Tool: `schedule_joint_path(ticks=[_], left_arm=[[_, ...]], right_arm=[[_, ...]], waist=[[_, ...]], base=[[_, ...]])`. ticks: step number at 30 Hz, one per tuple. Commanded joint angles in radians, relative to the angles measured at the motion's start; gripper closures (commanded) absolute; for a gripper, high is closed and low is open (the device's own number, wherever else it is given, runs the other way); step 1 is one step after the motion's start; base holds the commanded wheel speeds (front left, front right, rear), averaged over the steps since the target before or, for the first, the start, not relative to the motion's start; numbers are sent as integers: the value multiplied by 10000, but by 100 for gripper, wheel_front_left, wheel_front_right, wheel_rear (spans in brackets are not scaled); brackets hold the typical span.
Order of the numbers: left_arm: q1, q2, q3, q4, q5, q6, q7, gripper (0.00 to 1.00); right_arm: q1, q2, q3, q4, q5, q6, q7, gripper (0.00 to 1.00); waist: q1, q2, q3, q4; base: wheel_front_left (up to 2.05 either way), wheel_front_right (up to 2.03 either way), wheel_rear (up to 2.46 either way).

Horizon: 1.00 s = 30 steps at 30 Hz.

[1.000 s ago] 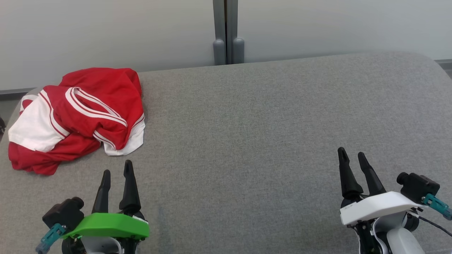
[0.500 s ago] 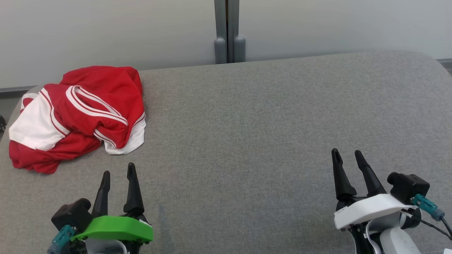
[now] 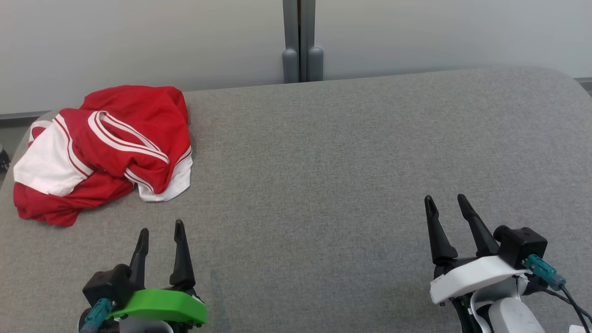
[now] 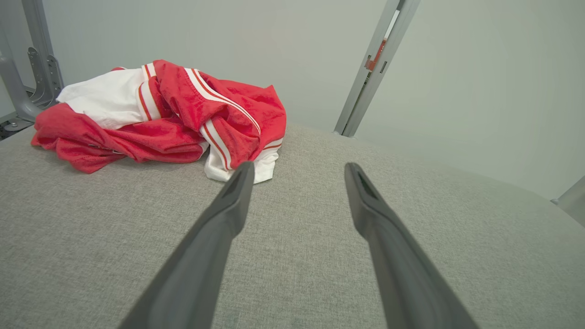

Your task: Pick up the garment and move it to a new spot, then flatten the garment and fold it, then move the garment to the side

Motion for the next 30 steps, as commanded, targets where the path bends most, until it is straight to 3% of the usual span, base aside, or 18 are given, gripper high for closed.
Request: schedule_joint_path(ticks=[1,30], left_arm=[[38,76,-13,-6,207,51,-86,0],[180,91,-254,255,1295,239,-529,0]], right_arm=[[-99,-54,7,-19,-244,3,-92,0],[-9,-65,76,7,-1912,2,-532,0]], waist=[[0,0,2,5],[0,0,3,79]], base=[[0,0,0],[0,0,0]])
